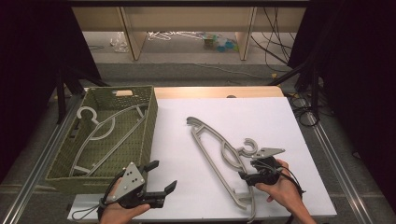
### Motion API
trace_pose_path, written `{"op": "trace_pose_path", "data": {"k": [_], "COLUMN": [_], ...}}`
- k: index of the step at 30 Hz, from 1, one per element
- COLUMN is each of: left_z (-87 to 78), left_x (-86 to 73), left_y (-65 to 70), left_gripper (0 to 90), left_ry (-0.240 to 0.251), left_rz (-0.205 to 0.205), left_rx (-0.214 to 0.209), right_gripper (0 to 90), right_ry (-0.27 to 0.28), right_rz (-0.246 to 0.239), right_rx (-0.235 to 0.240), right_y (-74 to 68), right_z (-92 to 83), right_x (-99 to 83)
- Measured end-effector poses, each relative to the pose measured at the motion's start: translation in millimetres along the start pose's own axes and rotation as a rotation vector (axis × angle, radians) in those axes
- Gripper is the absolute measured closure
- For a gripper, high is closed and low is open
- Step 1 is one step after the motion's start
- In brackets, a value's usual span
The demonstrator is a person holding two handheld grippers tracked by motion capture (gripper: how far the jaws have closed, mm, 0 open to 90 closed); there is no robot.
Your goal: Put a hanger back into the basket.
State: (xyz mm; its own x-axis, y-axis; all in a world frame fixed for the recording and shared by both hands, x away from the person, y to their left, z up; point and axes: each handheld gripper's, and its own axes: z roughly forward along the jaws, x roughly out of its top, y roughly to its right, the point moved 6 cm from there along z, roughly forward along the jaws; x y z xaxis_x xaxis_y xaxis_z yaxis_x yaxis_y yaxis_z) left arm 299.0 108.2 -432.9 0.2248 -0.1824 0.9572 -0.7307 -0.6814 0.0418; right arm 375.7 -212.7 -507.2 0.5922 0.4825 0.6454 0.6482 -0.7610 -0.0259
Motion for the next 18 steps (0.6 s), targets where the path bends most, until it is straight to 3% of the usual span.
{"op": "trace_pose_path", "data": {"k": [3,5,7,9,11,18], "left_z": [0.0,0.3,-0.1,-0.2,0.7,4.0], "left_x": [-0.8,-0.6,-1.4,-2.4,-3.6,-7.3], "left_y": [1.4,1.8,1.8,1.4,2.2,2.9], "left_gripper": [16.8,16.8,16.9,16.9,16.9,16.9], "left_ry": [-0.004,0.005,0.0,-0.009,-0.013,-0.027], "left_rz": [-0.007,-0.008,-0.003,0.009,0.005,0.001], "left_rx": [0.003,-0.002,-0.003,-0.001,-0.005,-0.012], "right_gripper": [37.7,41.5,46.4,51.7,54.6,65.3], "right_ry": [-0.056,-0.064,-0.087,-0.11,-0.132,-0.124], "right_rz": [0.023,0.011,0.041,0.014,0.037,0.049], "right_rx": [0.019,0.015,0.031,0.039,0.041,0.032], "right_y": [-0.5,1.2,-1.1,-0.5,-1.2,7.4], "right_z": [4.8,9.2,11.8,16.8,18.9,21.8], "right_x": [-1.9,-1.4,-0.3,0.5,0.3,5.0]}}
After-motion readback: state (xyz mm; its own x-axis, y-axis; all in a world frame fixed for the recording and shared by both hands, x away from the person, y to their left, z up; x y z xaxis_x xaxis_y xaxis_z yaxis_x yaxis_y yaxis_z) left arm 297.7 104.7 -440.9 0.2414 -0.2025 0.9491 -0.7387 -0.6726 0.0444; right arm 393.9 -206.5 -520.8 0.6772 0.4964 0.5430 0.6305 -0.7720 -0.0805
